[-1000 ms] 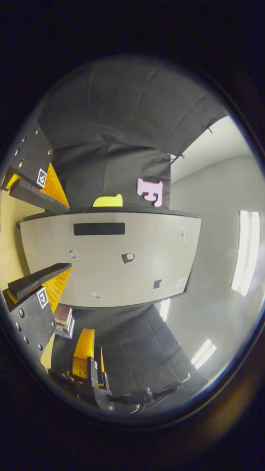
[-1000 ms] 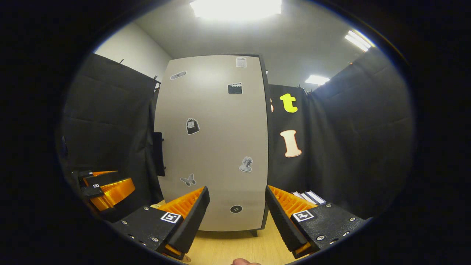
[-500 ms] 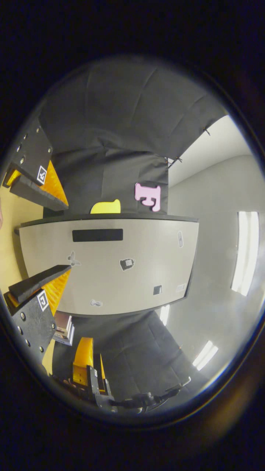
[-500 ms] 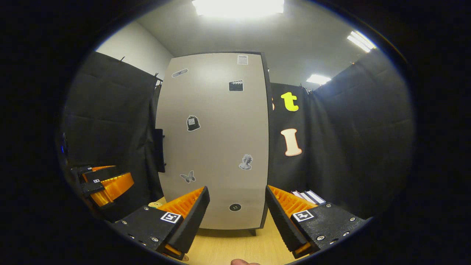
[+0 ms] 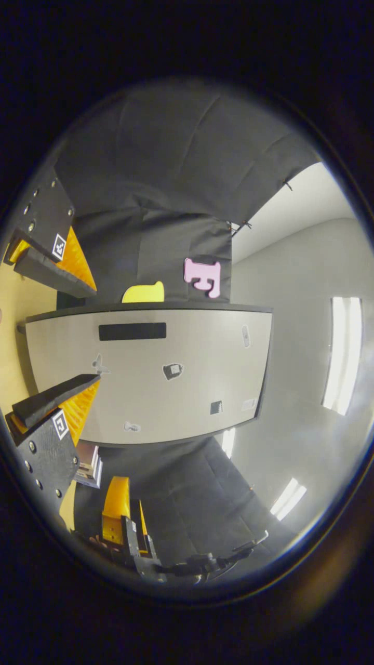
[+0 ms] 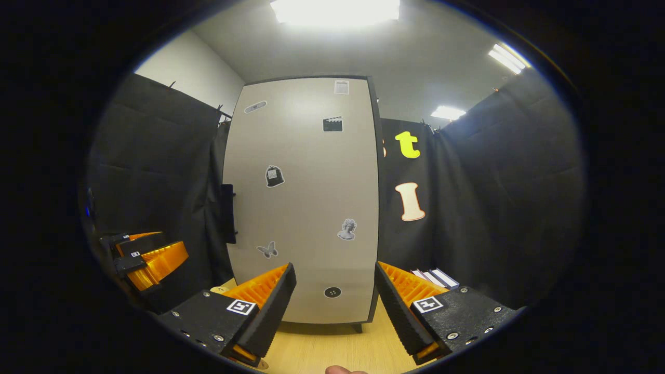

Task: Open the cabinet door with the right hand, grasp the bottle in the cabinet with the left hand and place it on the coaster, then close the cabinet door with the right hand.

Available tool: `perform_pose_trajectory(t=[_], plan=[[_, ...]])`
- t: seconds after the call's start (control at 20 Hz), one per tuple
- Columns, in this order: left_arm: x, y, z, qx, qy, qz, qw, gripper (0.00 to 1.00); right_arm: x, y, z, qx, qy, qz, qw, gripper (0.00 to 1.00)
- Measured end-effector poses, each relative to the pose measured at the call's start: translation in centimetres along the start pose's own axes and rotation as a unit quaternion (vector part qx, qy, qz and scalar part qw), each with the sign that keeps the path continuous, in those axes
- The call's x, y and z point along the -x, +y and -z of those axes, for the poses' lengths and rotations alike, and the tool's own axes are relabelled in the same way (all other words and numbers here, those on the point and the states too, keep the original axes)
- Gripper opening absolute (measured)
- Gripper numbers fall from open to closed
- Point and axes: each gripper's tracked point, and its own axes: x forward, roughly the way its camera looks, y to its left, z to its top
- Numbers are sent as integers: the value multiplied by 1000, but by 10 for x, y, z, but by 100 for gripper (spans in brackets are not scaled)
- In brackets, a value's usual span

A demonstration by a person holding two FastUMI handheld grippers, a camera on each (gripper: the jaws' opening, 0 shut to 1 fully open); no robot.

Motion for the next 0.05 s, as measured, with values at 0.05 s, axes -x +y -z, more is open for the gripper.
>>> perform_pose_trajectory(t=[0.05], plan=[[1, 1, 0, -6, 4, -2, 1000, 92, 1, 1, 1, 0, 1, -1, 1000, 94]])
